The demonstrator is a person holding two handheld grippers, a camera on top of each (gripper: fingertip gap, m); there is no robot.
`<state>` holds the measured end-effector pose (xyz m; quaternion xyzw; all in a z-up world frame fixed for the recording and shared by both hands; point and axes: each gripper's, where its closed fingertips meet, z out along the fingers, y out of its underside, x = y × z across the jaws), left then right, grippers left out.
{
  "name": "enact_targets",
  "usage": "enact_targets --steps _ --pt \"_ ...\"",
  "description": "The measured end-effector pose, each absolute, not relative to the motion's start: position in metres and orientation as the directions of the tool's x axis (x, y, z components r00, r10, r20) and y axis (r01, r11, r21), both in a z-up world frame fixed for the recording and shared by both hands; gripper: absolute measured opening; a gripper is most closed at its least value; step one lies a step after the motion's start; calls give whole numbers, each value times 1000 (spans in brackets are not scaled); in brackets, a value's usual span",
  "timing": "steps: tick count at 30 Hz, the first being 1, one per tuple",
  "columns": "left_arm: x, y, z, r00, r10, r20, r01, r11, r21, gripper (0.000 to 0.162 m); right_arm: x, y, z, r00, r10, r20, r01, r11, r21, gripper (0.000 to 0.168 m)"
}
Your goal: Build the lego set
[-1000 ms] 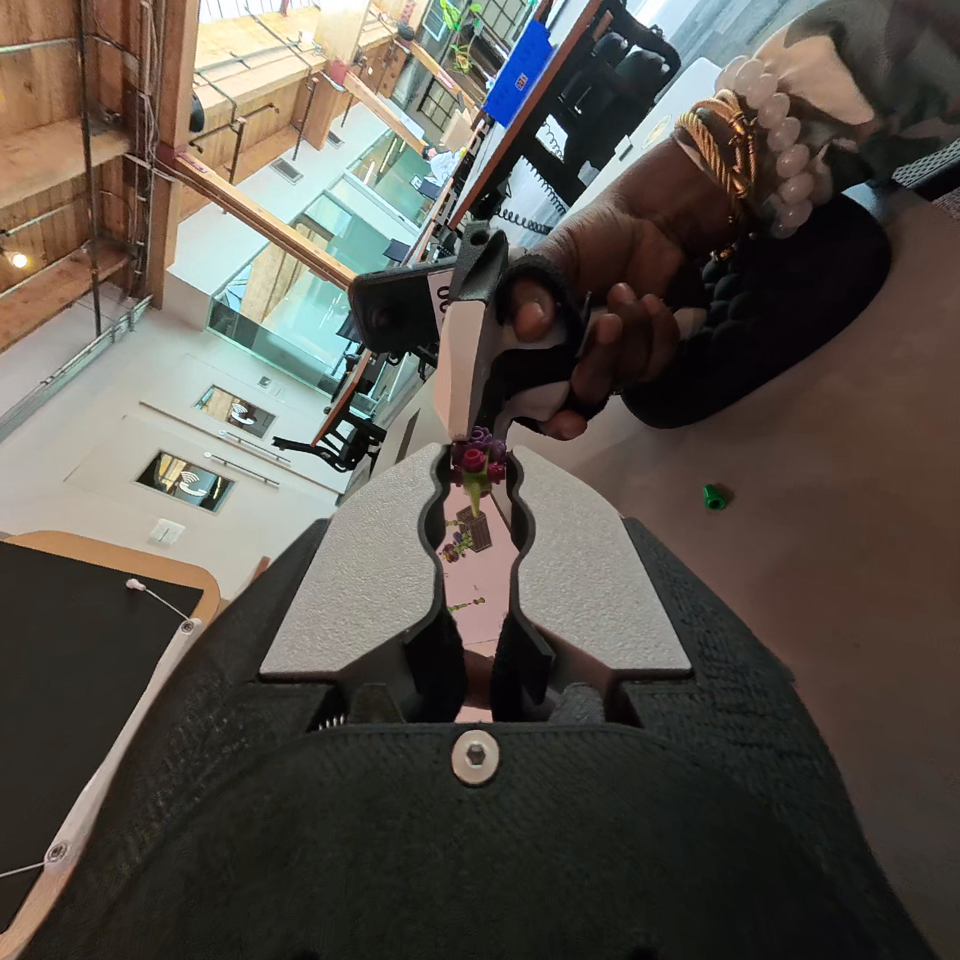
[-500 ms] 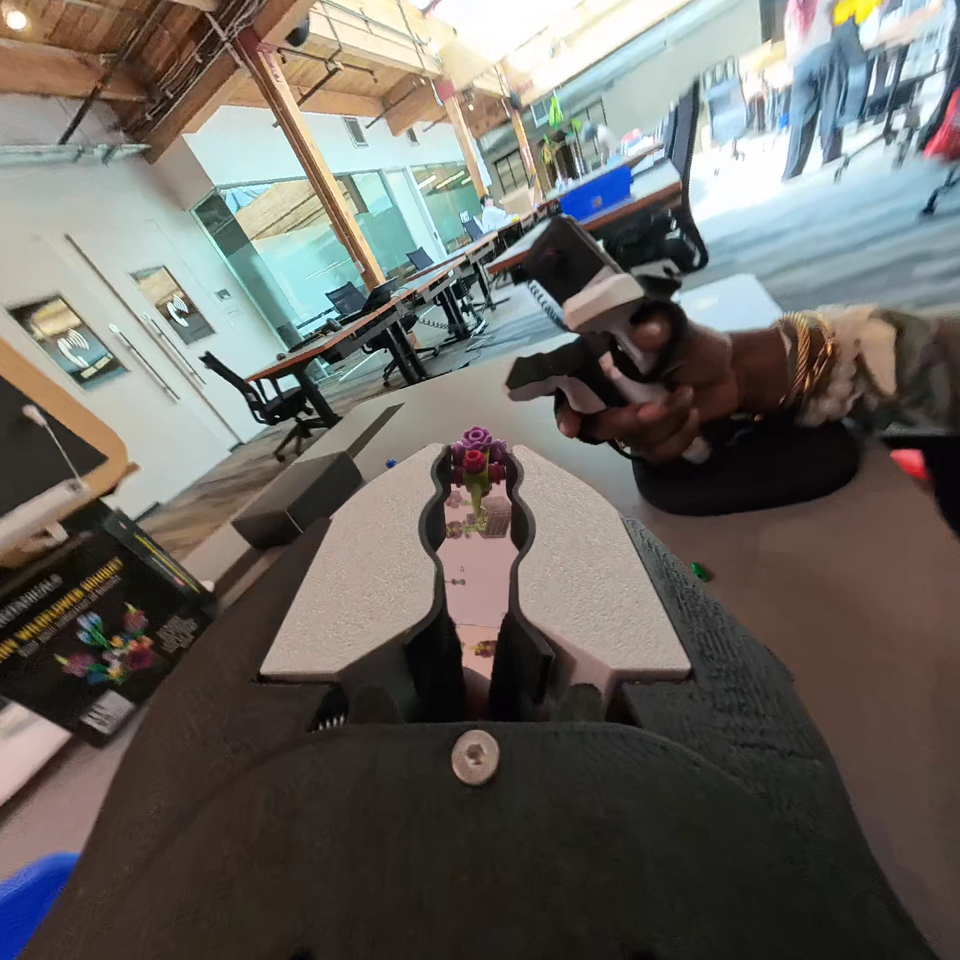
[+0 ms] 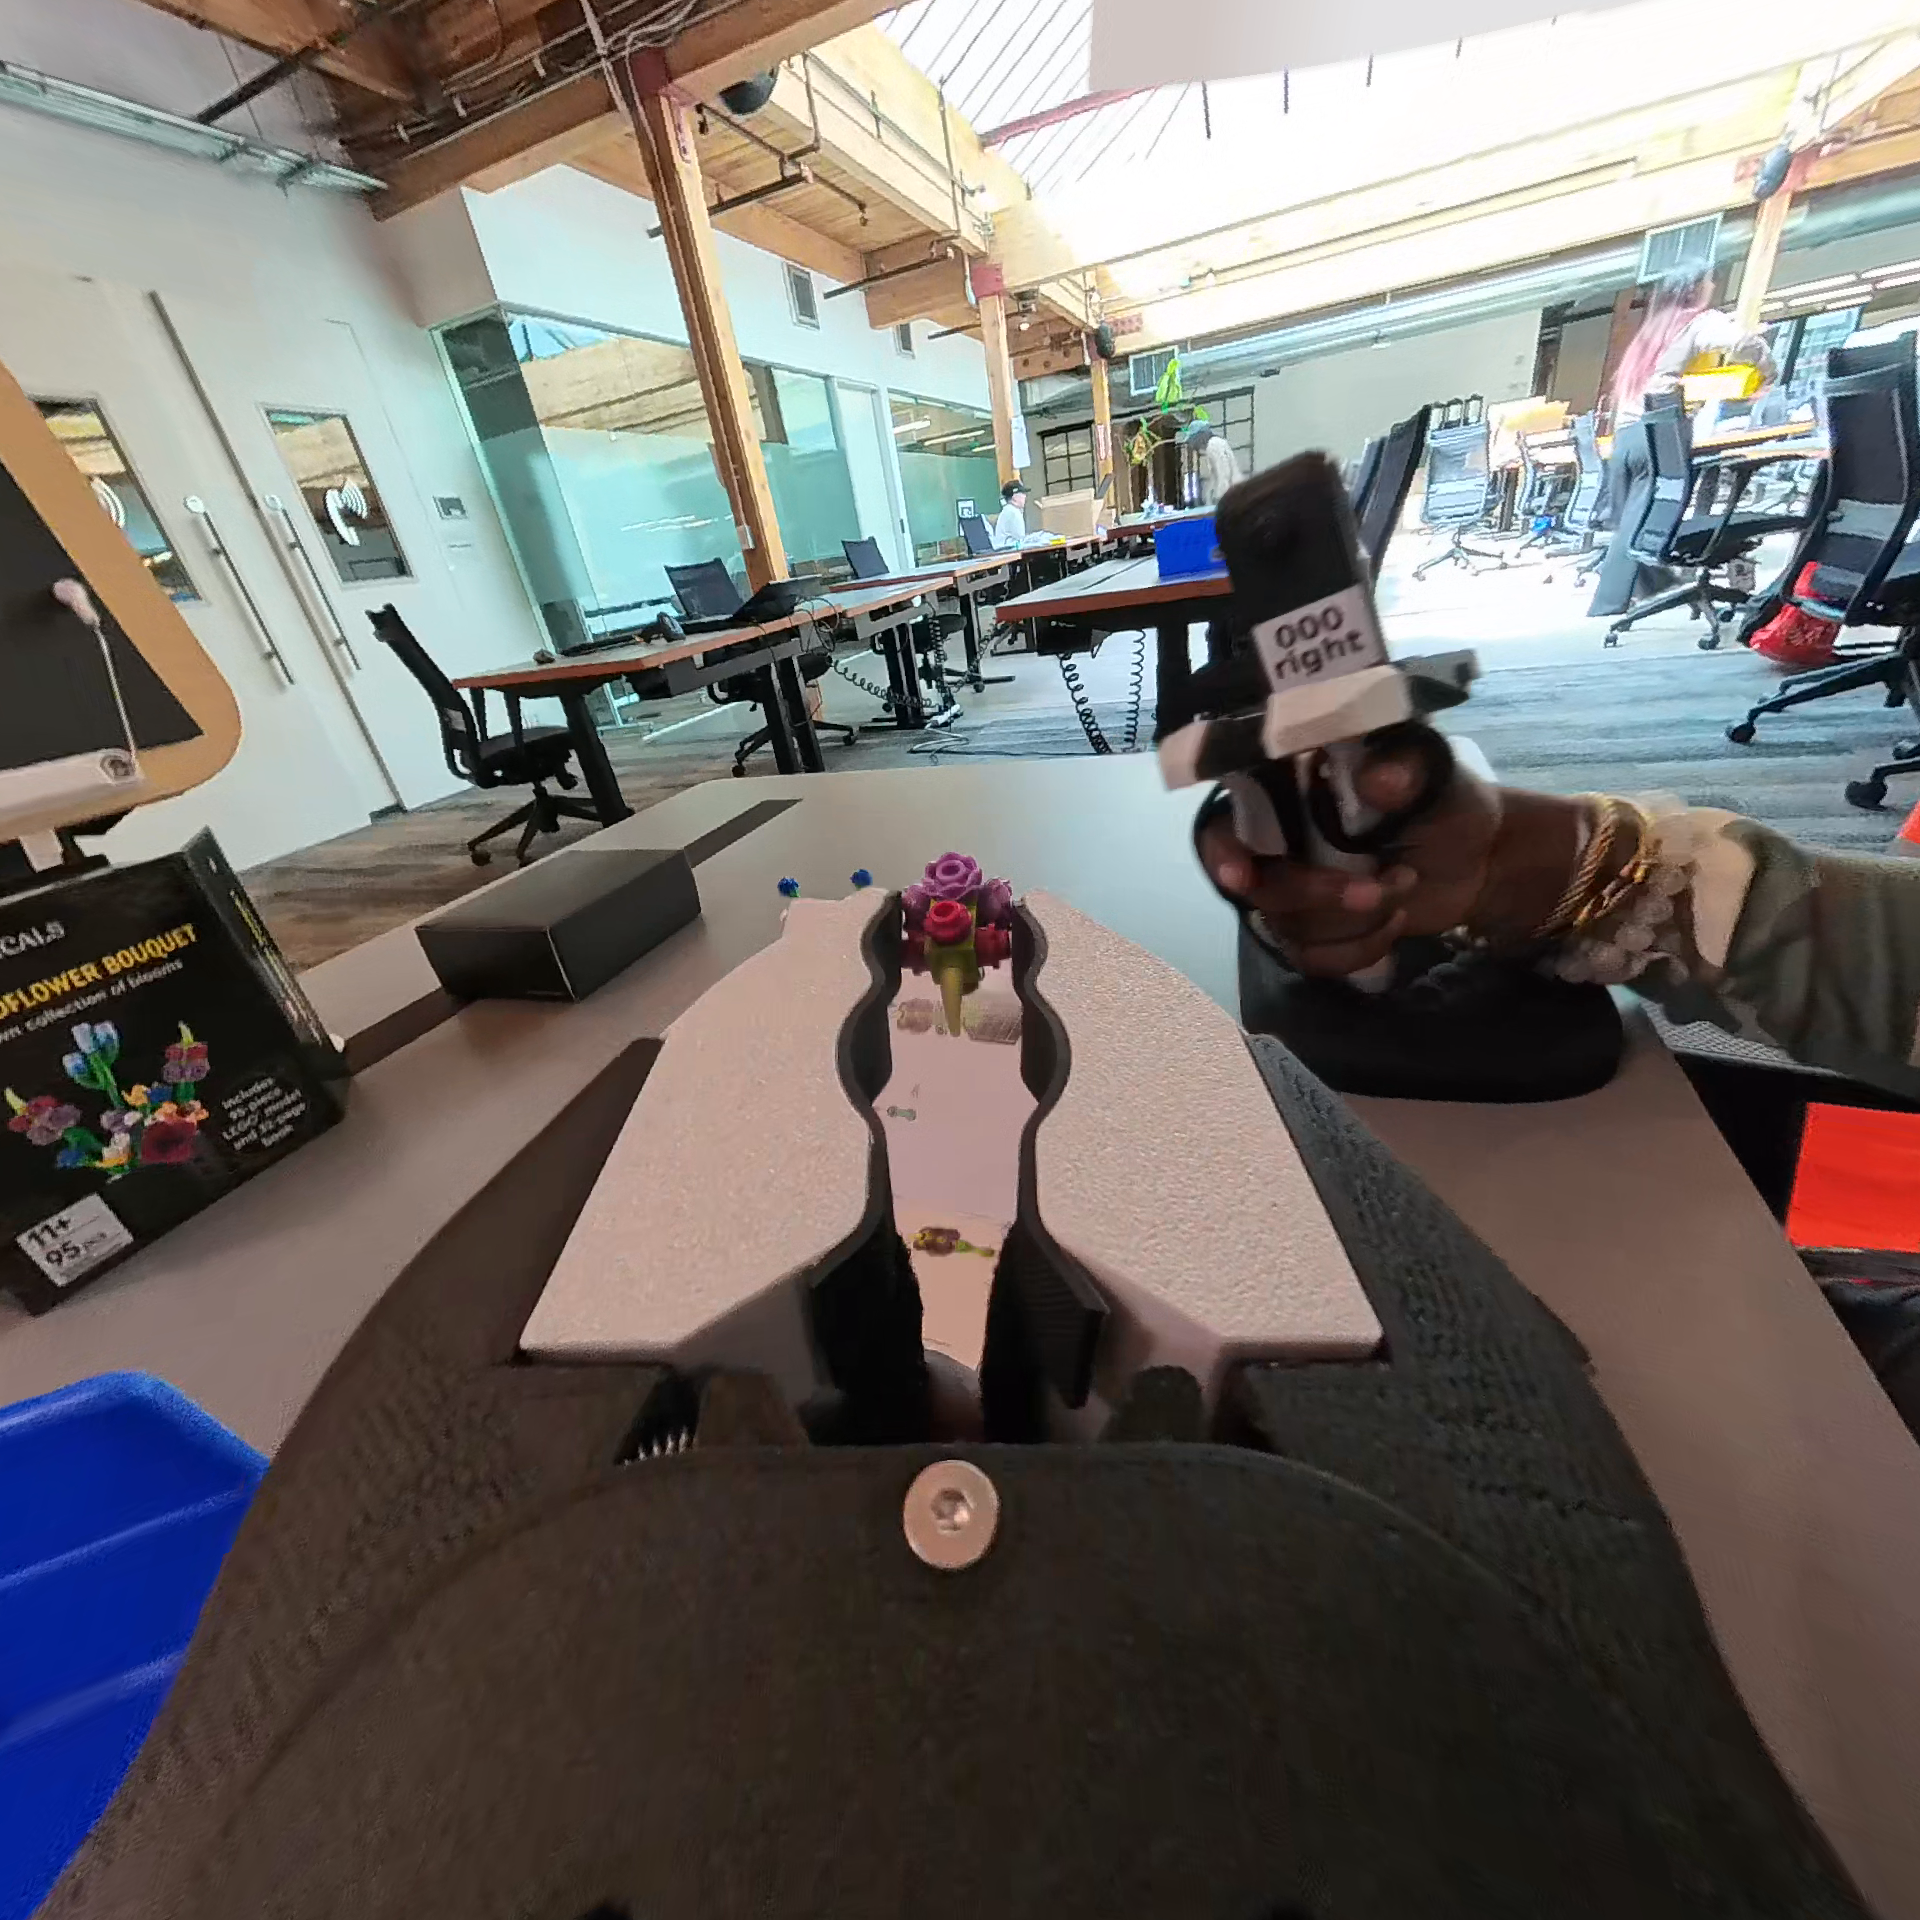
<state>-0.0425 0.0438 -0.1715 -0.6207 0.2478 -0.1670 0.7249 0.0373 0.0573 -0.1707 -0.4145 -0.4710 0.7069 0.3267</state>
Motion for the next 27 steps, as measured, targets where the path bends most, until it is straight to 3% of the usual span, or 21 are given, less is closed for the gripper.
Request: enact_targets --steps 4,8,10,14,27 --pt "-47 50 -187 836 -536 -119 -86 87 -993 20 55 24 -224 -427 891 -152 271 -34 -962 15" --pt "-34 46 -190 793 -596 -124 -100 73 -992 20 69 21 -275 -444 894 62 500 305 -811 14" --pt "-28 45 -195 774 -619 -133 -121 61 -991 20 68 26 -292 -461 882 98 565 377 -734 14" --pt "-28 49 -210 770 -619 -153 -190 6 -982 20 66 32 -298 -491 868 73 600 398 -694 15" --pt "-30 52 -219 768 -628 -124 -192 -40 -981 20 60 35 -286 -476 879 -15 525 270 -807 18"
